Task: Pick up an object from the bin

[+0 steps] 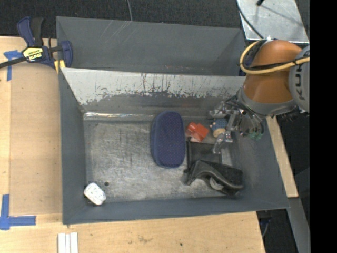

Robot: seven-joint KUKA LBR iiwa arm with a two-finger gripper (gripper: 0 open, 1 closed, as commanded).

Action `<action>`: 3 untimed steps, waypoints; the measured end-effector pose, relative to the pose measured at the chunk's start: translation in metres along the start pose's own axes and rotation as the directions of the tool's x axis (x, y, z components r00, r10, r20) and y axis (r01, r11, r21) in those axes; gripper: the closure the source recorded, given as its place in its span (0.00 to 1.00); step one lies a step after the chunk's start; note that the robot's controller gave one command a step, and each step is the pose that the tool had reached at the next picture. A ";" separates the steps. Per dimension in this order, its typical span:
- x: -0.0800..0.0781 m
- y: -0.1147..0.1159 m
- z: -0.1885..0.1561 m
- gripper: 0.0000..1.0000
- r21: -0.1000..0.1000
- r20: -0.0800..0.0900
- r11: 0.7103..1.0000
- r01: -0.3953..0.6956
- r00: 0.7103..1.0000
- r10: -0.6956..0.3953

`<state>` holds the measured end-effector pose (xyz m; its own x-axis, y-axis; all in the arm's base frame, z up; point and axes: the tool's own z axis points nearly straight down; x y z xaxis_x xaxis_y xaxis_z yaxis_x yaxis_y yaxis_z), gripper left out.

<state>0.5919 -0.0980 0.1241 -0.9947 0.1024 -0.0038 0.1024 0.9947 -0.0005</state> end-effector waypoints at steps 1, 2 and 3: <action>0.002 -0.009 0.049 0.00 0.000 -0.002 0.994 0.113 0.994 -0.113; -0.015 0.001 0.051 0.00 0.001 -0.001 0.996 0.086 0.996 -0.086; -0.020 0.002 0.047 1.00 0.002 0.017 0.996 0.085 0.996 -0.085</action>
Offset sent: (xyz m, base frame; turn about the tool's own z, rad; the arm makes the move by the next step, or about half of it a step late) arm -0.0035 -0.0080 -0.0489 -0.1141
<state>0.6117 -0.0981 0.0772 -0.9996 0.0171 -0.0210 0.0171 0.9998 -0.0030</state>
